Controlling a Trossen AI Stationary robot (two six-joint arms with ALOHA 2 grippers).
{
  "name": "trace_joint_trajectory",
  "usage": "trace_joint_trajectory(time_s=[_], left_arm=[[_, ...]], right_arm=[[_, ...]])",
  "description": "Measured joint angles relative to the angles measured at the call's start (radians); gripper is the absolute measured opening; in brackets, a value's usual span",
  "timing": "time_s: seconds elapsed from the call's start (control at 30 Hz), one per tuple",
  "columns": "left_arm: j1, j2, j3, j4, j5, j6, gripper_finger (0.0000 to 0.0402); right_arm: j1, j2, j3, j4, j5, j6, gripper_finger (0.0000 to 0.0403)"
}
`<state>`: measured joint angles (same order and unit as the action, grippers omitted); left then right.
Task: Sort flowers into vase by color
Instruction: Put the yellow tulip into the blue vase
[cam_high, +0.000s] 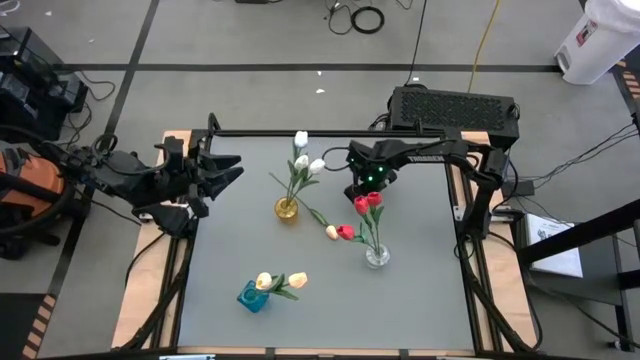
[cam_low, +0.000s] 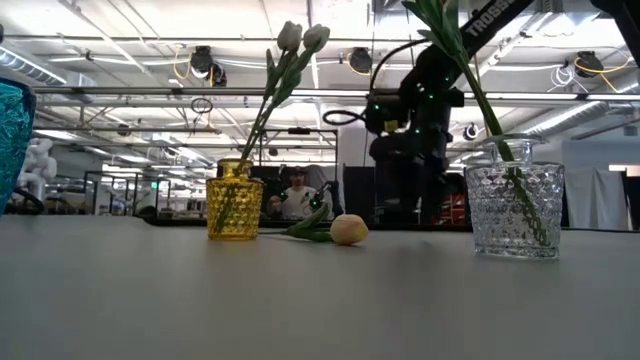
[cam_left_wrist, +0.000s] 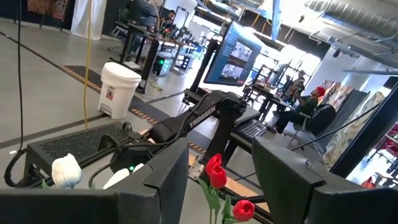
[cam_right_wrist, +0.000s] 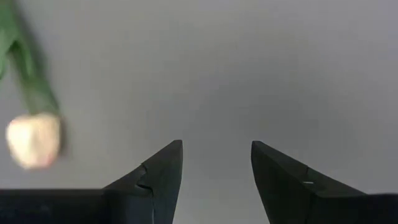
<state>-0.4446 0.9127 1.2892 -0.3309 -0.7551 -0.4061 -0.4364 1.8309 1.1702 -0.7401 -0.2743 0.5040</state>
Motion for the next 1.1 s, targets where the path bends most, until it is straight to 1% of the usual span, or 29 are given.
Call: trace_joint_trajectory(time_s=[0.13,0.3,0.53,0.93,1.1], left_arm=[[0.000,0.000,0.000,0.000,0.000,0.000,0.0183],[0.000,0.000,0.000,0.000,0.000,0.000,0.0183],[0.000,0.000,0.000,0.000,0.000,0.000,0.0183],[0.000,0.000,0.000,0.000,0.000,-0.001,0.0183],[0.000,0.000,0.000,0.000,0.000,-0.001,0.0183]], right_arm=[[0.026,0.000,-0.005,0.002,-0.072,0.000,0.0183],[0.078,0.000,-0.005,0.042,-0.100,0.043,0.0183],[0.135,0.000,-0.005,0.110,-0.100,0.117,0.0183],[0.201,0.000,-0.006,0.067,-0.099,0.119,0.0183],[0.239,0.000,-0.006,0.076,-0.100,0.116,0.0183]])
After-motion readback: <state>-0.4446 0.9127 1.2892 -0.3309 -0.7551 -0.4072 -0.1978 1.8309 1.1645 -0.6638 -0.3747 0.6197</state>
